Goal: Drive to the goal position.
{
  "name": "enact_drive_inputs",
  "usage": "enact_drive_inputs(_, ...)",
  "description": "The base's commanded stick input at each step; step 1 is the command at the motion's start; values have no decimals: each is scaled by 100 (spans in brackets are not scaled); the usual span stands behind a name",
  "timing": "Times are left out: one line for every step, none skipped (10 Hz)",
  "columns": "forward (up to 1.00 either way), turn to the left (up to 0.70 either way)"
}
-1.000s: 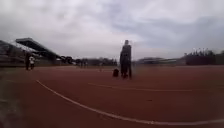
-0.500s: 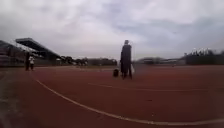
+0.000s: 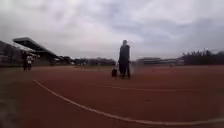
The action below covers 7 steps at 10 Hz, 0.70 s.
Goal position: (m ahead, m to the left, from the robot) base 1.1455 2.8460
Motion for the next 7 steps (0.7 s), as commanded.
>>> enact_drive_inputs(0, -68)
enact_drive_inputs(0, -67)
enact_drive_inputs(0, -67)
enact_drive_inputs(0, -67)
enact_drive_inputs(0, -67)
enact_drive_inputs(0, -67)
enact_drive_inputs(0, -67)
